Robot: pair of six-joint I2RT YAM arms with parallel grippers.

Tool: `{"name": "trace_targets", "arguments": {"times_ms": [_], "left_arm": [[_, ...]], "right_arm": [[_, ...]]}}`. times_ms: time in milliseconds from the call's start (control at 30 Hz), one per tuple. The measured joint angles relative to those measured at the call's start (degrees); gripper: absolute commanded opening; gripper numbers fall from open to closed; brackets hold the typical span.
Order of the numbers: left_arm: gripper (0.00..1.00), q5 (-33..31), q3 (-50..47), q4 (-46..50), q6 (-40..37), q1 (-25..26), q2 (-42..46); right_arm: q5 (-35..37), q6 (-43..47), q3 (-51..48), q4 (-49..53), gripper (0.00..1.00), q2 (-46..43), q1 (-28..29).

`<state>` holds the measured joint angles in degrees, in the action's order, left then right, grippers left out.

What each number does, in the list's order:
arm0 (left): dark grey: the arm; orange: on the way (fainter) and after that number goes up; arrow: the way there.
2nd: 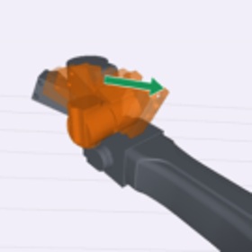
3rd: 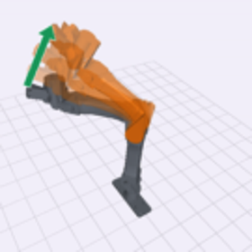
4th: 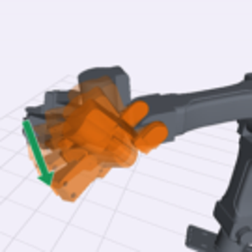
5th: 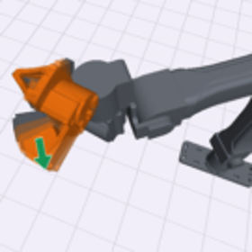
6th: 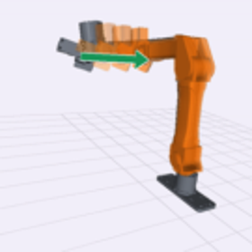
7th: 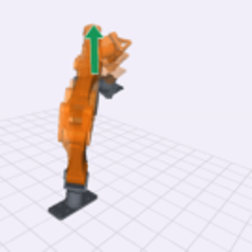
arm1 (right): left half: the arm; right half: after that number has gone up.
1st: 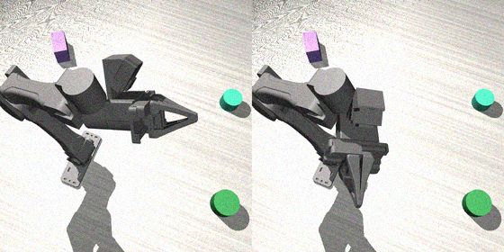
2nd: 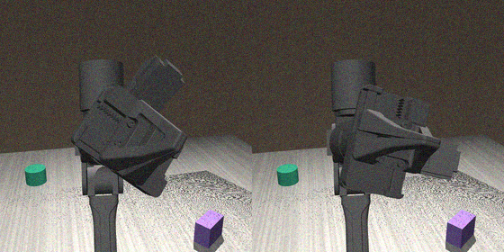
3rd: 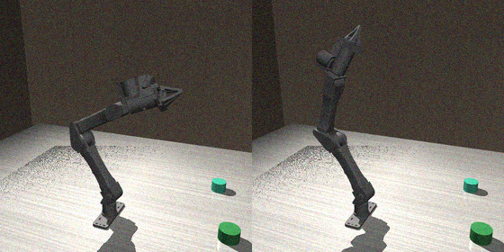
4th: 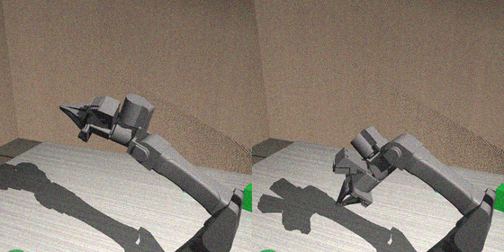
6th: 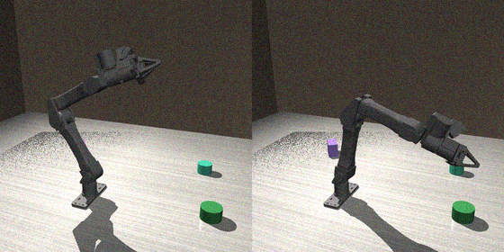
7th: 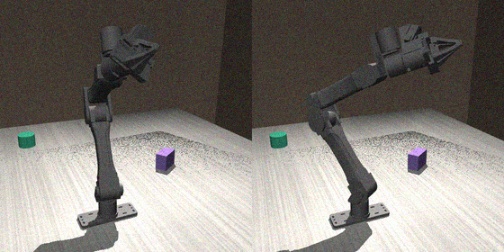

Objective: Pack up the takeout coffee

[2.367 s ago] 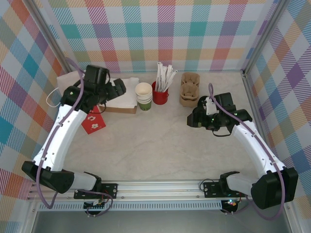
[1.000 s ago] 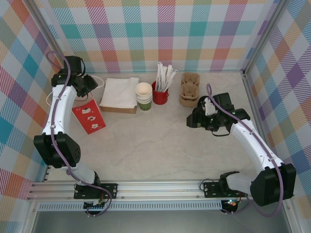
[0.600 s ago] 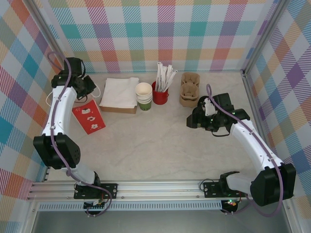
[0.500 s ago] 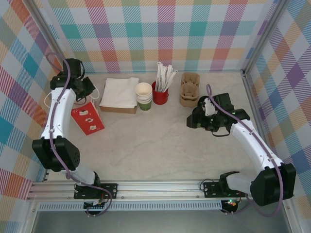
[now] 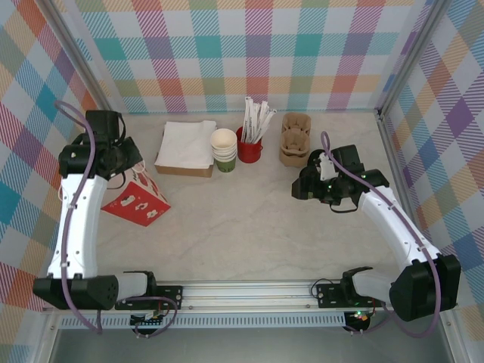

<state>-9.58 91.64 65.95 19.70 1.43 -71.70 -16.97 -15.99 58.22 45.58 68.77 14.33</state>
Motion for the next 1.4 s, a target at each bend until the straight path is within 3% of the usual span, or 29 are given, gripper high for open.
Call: {"name": "trace_targets", "arguments": {"times_ms": [267,500,900,1133,1400], "left_arm": [[0.00,-2.6,0.1,7.0,2.7,12.9,5.4],[0.00,-7.2,2.8,11.0,8.0,28.8,4.8],[0.00,-15.4,17.6,14.1,13.8,51.2,-8.0],[0.00,-15.6,25.2,14.5,13.9,57.4,-14.6],[0.00,-12.7,22.4,9.5,12.4,57.8,-17.9]], "right_arm": [[2.2,-0.1,2.5,0.7,0.92,1.3,0.0],[4.9,-2.2,4.6,1.0,0.92,1.7,0.0],[7.9,-4.8,6.7,1.3,0.92,2.5,0.0],[11.0,-4.6,8.3,2.5,0.93,2.5,-0.2],[13.0,-4.1,8.7,3.8,0.92,2.5,-1.2]]}}
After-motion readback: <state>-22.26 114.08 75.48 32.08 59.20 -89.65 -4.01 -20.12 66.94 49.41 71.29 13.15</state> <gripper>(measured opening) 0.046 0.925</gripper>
